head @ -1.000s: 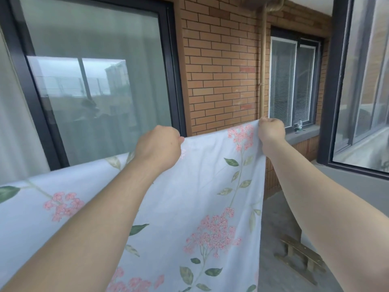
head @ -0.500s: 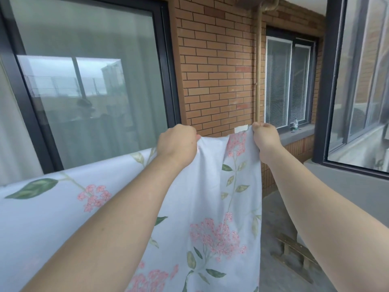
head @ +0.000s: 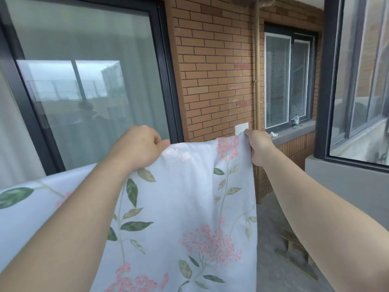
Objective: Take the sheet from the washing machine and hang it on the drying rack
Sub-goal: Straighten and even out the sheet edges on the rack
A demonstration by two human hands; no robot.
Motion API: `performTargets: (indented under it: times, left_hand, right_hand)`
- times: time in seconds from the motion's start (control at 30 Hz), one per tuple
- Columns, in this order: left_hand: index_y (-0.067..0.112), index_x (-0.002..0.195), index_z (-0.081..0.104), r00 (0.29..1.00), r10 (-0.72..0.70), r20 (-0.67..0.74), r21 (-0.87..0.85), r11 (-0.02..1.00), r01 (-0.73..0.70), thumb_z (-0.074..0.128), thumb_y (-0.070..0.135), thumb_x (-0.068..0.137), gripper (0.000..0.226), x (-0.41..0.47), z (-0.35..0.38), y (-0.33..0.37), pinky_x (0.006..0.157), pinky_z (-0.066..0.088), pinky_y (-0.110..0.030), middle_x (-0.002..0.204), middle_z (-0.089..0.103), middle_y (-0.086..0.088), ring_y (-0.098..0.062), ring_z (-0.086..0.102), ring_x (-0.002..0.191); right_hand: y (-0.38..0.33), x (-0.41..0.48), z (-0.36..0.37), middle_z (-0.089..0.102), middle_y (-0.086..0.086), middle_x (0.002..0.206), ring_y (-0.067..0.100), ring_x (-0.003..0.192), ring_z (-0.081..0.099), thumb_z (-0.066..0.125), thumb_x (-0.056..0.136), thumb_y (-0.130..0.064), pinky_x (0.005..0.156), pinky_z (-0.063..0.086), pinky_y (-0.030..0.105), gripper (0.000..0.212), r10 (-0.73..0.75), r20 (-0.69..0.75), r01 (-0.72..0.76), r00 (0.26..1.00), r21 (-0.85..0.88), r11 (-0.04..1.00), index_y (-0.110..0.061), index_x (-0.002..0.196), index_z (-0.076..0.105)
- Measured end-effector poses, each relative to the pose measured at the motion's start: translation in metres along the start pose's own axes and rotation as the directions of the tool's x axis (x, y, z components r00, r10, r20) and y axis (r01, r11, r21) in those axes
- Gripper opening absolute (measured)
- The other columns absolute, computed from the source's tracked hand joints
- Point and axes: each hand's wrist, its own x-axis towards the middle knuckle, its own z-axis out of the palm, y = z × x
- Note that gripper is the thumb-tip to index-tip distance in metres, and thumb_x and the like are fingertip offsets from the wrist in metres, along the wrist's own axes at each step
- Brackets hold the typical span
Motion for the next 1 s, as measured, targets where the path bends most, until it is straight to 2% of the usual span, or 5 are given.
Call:
performTargets:
  times: [0.17,0.37,0.57,0.73,1.0]
  left_hand:
    - [0.024,0.071,0.073,1.0,-0.005,-0.003,-0.116,0.993,0.005,0.067,0.054,0.088,0.035,-0.011,-0.003,-0.004,0.073,0.055,-0.03,0.07,0.068,0.011,-0.007,0.064,0.075]
    - [0.026,0.077,0.071,0.998,-0.025,0.055,-0.084,0.996,0.03,0.054,0.061,0.091,0.041,-0.007,0.004,-0.004,0.08,0.057,-0.04,0.074,0.068,0.01,-0.013,0.066,0.08]
    - [0.016,0.07,0.057,1.0,-0.015,0.013,0.278,0.961,0.011,0.028,0.064,0.1,0.064,-0.006,0.017,0.027,0.064,0.046,-0.033,0.073,0.061,-0.002,-0.025,0.059,0.068]
    - [0.023,0.072,0.043,0.988,0.128,-0.086,0.476,0.876,-0.072,0.027,0.058,0.102,0.049,-0.004,0.052,0.051,0.064,0.033,-0.032,0.071,0.047,0.002,-0.026,0.048,0.07]
    - [0.017,0.052,0.029,0.925,0.183,-0.333,0.627,0.776,0.072,0.037,0.048,0.101,0.059,-0.001,0.074,0.045,0.056,0.025,-0.03,0.046,0.028,0.002,-0.02,0.027,0.042]
  right_hand:
    - [0.01,-0.002,0.005,0.072,0.008,0.108,0.027,0.096,0.071,0.055,0.1,-0.045,0.089,0.058,0.041,0.037,0.11,0.107,-0.085,0.988,-0.212,0.974,-0.013,0.12,0.06]
    - [0.026,-0.003,0.007,0.074,0.016,0.116,0.031,0.101,0.073,0.061,0.096,-0.019,0.087,0.06,0.047,0.033,0.267,0.26,-0.192,0.928,-0.281,0.94,-0.001,0.121,0.069]
    - [0.027,-0.001,0.033,0.076,0.015,0.109,0.03,0.103,0.071,0.062,0.095,-0.018,0.098,0.055,0.046,0.024,0.18,0.425,-0.149,0.887,-0.107,0.983,-0.003,0.113,0.07]
    - [0.032,0.005,0.056,0.07,0.018,0.106,0.03,0.092,0.067,0.063,0.086,-0.016,0.094,0.055,0.043,0.028,0.125,0.563,-0.13,0.817,-0.032,0.991,-0.005,0.111,0.068]
    - [0.062,0.035,0.07,0.067,0.017,0.111,0.029,0.095,0.064,0.068,0.072,-0.023,0.093,0.05,0.042,0.047,0.151,0.627,-0.189,0.764,-0.007,0.982,-0.002,0.115,0.067]
